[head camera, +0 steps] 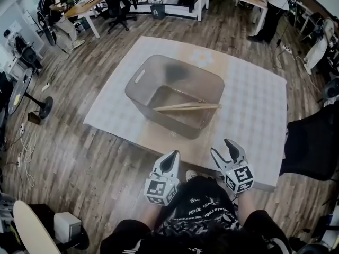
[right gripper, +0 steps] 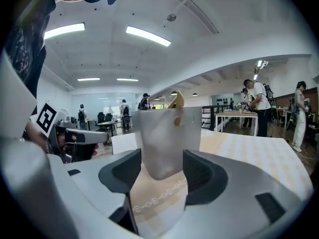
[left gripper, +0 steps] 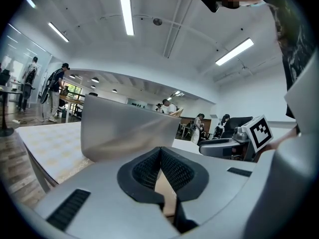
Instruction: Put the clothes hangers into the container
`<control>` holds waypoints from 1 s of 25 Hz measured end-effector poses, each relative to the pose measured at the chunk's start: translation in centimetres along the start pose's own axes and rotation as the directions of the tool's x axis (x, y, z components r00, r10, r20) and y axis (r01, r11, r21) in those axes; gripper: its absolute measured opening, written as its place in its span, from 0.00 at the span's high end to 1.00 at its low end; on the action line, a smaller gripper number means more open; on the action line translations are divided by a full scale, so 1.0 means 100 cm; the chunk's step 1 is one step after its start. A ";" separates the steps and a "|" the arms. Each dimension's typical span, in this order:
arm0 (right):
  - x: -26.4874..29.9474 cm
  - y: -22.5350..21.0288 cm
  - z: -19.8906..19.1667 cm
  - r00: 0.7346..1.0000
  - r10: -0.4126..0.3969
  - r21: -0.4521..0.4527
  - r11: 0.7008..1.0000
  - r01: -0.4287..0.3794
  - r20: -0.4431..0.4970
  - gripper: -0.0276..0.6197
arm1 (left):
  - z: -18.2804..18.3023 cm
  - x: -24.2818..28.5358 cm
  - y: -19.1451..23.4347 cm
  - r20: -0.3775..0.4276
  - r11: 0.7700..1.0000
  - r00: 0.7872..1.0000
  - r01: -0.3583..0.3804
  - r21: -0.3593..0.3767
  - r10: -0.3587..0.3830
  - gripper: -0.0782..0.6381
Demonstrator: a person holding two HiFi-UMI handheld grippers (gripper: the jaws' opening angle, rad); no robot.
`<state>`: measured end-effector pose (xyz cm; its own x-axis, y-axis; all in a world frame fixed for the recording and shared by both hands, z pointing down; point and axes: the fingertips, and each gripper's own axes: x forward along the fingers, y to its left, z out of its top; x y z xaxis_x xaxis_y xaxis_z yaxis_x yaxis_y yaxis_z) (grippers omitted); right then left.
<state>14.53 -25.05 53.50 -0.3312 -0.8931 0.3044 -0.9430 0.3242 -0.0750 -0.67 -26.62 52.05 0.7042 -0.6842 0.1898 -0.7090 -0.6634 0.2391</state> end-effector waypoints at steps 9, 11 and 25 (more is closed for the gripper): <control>-0.001 0.000 0.005 0.998 0.056 0.057 0.997 -0.057 0.021 0.67 | -0.001 0.001 -0.005 0.020 1.000 1.000 0.015 -0.012 -0.015 0.86; 0.000 0.005 0.009 0.998 0.061 0.040 0.997 -0.063 0.032 0.74 | 0.000 0.002 -0.006 0.018 1.000 1.000 0.015 -0.015 -0.015 0.86; 0.013 -0.015 0.015 0.999 -0.028 0.033 0.999 0.027 0.025 0.94 | 0.005 0.016 -0.002 0.005 0.999 0.999 0.032 -0.020 -0.031 0.86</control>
<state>15.52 -27.15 52.55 -0.3055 -0.9092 0.2828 -0.9522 0.2893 -0.0984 0.60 -27.71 51.86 0.7260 -0.6646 0.1769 -0.6855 -0.6787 0.2636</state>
